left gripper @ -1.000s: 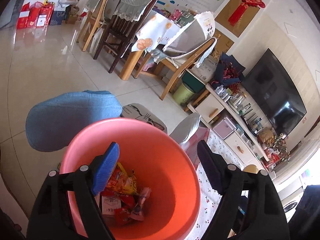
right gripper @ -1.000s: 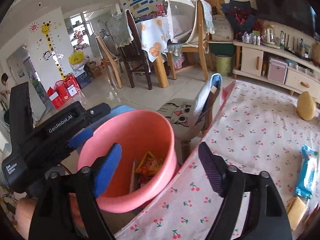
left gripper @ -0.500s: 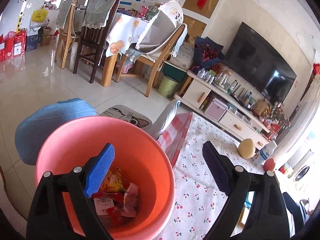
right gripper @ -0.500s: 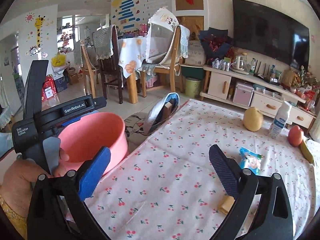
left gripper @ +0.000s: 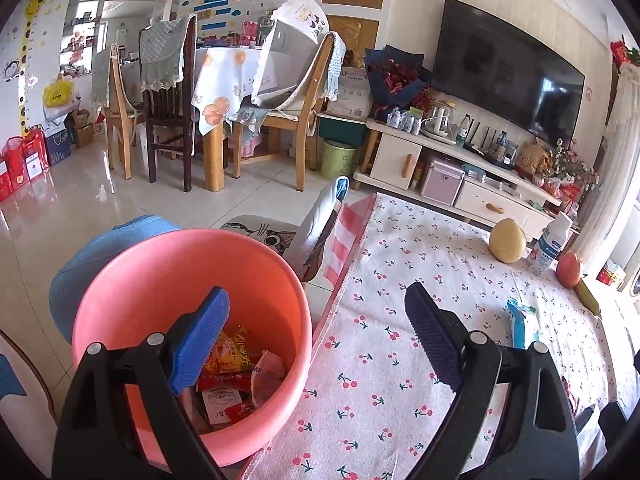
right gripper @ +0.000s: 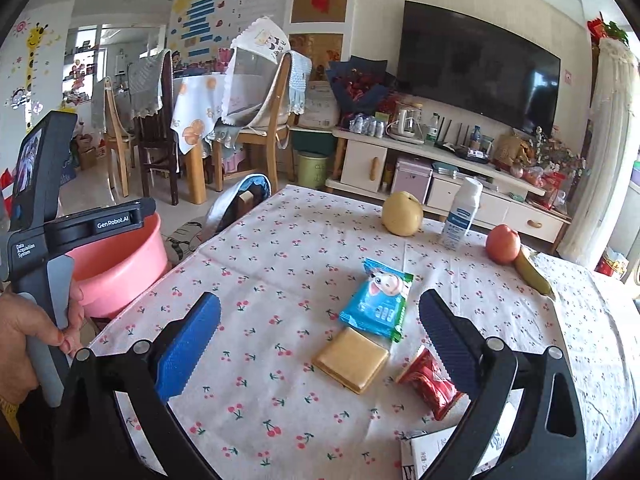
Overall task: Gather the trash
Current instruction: 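Move both open grippers back over the table, then grasp the white milk carton with the left gripper and lift it, then grasp the red wrapped snack packet with the right gripper while the left holds the carton, then carry the milk carton and red packet over the pink bucket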
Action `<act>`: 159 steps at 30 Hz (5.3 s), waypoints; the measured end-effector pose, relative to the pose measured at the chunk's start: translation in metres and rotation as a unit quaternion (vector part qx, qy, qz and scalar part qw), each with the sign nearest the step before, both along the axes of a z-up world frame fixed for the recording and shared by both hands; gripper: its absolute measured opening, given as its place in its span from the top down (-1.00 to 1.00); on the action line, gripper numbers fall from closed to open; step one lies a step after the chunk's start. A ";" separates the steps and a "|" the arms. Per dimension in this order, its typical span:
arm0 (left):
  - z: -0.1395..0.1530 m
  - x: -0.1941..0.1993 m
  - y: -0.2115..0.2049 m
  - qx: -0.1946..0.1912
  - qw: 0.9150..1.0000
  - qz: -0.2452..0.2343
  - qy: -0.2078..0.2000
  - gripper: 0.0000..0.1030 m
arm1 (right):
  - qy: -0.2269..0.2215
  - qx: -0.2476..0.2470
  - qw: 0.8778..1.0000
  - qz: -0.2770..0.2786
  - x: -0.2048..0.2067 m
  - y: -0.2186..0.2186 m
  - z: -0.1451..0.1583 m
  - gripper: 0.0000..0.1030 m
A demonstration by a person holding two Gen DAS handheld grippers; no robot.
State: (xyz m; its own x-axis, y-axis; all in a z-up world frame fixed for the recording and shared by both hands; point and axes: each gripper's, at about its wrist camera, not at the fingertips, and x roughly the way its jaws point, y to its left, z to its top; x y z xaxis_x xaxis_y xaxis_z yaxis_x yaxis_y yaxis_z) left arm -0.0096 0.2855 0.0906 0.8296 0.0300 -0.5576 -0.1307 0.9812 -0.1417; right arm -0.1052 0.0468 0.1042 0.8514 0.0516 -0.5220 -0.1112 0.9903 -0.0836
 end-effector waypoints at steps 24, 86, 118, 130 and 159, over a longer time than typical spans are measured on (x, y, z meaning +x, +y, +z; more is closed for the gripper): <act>-0.011 -0.052 -0.090 0.025 0.992 -0.120 -0.007 -0.75 | -0.013 0.018 0.998 -0.065 -0.032 -0.080 -0.006 -0.91; -0.086 -0.081 -0.331 0.161 0.856 -0.480 0.103 -0.08 | 0.155 0.217 0.954 -0.136 0.008 -0.264 -0.032 -0.91; -0.029 -0.012 -0.172 -0.065 0.940 -0.327 0.075 -0.05 | 0.201 0.091 0.975 0.035 0.048 -0.137 -0.067 -0.58; -0.028 -0.003 -0.147 -0.091 0.945 -0.307 0.071 -0.05 | 0.211 0.019 0.976 0.052 0.062 -0.108 -0.085 -0.23; -0.024 -0.002 -0.113 -0.120 0.950 -0.283 0.056 -0.05 | 0.200 0.037 0.979 0.003 0.070 -0.115 -0.094 0.21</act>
